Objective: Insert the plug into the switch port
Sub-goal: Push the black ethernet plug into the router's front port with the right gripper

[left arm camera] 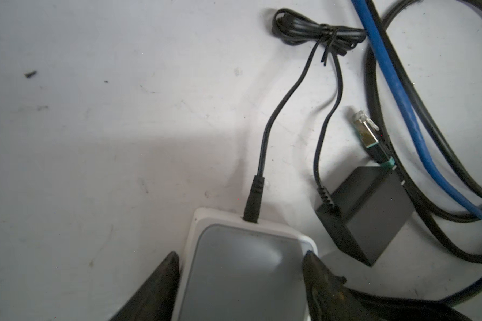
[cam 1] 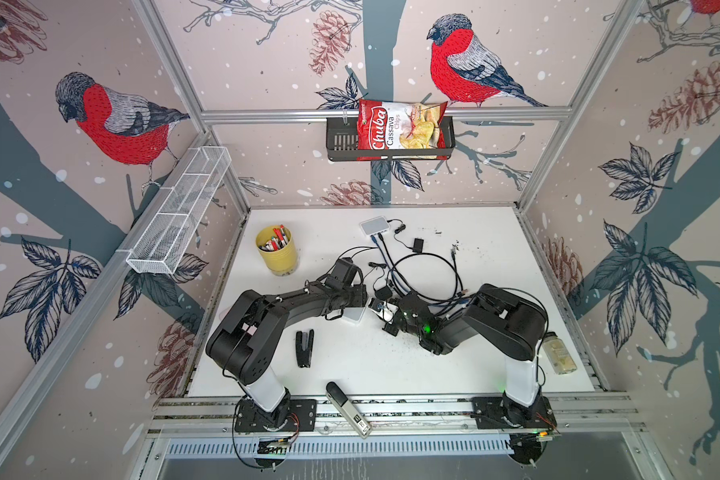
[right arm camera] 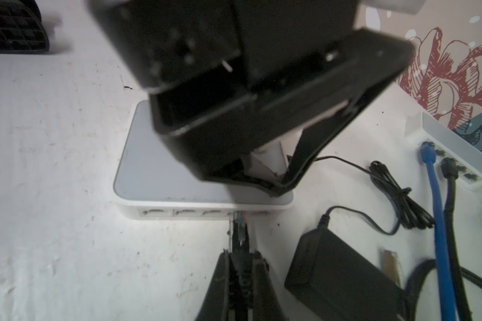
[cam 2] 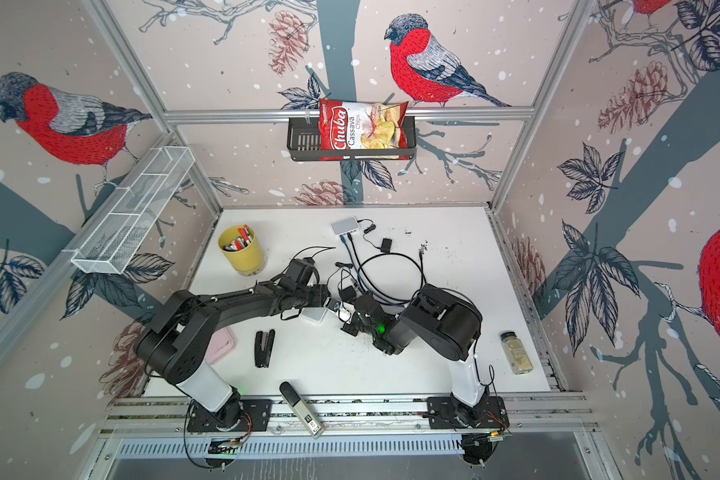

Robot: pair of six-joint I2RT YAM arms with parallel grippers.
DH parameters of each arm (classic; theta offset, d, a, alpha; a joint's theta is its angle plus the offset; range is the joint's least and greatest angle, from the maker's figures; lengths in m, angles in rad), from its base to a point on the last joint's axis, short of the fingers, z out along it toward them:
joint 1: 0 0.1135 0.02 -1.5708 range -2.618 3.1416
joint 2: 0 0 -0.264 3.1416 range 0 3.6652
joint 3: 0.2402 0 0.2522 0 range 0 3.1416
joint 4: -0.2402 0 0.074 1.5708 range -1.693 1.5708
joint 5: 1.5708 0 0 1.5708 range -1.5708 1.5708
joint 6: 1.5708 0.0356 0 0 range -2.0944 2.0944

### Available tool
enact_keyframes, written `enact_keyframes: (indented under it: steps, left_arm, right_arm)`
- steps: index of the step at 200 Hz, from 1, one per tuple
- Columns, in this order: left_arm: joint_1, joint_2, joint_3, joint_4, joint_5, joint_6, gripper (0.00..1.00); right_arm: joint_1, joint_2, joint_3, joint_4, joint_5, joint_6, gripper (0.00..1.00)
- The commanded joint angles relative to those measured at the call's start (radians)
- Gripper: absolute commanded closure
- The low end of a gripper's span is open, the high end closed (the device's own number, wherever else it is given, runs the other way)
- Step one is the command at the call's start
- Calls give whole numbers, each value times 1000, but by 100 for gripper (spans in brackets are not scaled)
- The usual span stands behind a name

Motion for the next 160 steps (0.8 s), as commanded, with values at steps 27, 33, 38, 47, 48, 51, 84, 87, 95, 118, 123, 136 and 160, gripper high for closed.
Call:
enact_keyframes:
  steps: [27, 33, 38, 47, 48, 51, 84, 87, 95, 118, 123, 136, 160]
  left_arm:
    - [-28, 9, -10, 36, 166, -11, 32]
    - [-30, 10, -12, 37, 168, -6, 33]
    - [-30, 12, -11, 36, 169, -2, 33]
    - [-31, 17, -10, 37, 177, 9, 33]
    - [-31, 18, -11, 37, 178, 10, 33]
    - [-33, 21, -10, 38, 182, 14, 33]
    - [-46, 36, -8, 55, 210, 56, 33]
    - [-47, 37, -8, 56, 210, 56, 33]
    - [-49, 41, -8, 62, 218, 62, 33]
    - [-61, 51, -7, 74, 241, 79, 33]
    - [-64, 53, -7, 77, 245, 80, 33]
    - [-72, 62, -6, 85, 252, 77, 33]
    - [-91, 76, -3, 101, 256, 63, 33]
  right_arm:
    - [21, 17, 12, 183, -61, 1, 97]
    - [22, 16, 8, 192, -67, -5, 97]
    - [21, 13, 5, 195, -71, -9, 97]
    - [23, 7, 5, 190, -80, -18, 97]
    - [23, 6, 5, 189, -81, -18, 97]
    - [23, 5, 5, 187, -84, -22, 97]
    - [21, -8, 23, 140, -152, -67, 97]
    - [21, -5, 26, 134, -152, -67, 97]
    - [22, -2, 40, 118, -154, -64, 98]
    - [20, 13, 59, 113, -162, -56, 97]
    - [21, 15, 63, 114, -162, -54, 97]
    - [23, 20, 73, 113, -157, -44, 97]
    - [23, 29, 92, 116, -140, -20, 98]
